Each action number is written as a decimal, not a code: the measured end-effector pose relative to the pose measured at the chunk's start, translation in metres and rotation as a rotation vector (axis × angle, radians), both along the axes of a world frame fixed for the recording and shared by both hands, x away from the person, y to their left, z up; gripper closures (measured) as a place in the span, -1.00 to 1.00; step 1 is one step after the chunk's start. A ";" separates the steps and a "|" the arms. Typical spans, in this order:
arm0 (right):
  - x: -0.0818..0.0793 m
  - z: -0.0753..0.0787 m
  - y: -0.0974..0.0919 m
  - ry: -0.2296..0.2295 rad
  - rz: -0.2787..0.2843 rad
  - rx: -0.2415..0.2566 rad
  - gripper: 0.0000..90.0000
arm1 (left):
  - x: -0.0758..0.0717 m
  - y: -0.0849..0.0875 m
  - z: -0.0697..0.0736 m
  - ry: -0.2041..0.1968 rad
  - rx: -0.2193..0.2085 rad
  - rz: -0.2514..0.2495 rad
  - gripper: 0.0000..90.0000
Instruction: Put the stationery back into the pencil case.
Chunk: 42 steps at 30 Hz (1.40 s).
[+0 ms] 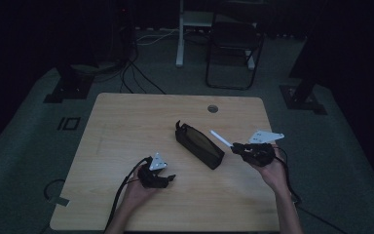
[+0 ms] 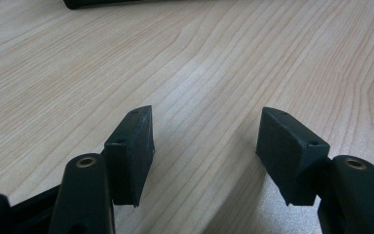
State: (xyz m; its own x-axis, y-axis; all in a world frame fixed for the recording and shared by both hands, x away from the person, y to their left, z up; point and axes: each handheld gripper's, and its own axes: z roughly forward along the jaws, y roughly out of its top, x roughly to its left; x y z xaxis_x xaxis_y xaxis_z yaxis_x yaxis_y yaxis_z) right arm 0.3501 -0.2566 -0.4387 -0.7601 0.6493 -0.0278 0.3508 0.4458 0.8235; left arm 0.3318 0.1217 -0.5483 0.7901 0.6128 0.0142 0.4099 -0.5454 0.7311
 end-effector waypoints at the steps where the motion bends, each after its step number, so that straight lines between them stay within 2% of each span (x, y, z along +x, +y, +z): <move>1: 0.000 0.000 0.000 -0.001 0.000 0.001 0.76 | 0.000 0.000 0.000 0.000 0.000 0.000 -0.13; 42: 0.019 0.008 0.033 -0.004 0.012 0.006 0.76 | 0.000 0.000 0.000 0.000 0.001 -0.001 -0.13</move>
State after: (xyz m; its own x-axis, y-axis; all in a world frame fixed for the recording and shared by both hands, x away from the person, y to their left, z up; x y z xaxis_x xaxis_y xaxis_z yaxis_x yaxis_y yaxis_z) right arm 0.3690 -0.2232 -0.4311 -0.7674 0.6406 -0.0276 0.3419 0.4452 0.8276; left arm 0.3319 0.1218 -0.5483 0.7904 0.6124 0.0146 0.4096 -0.5460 0.7308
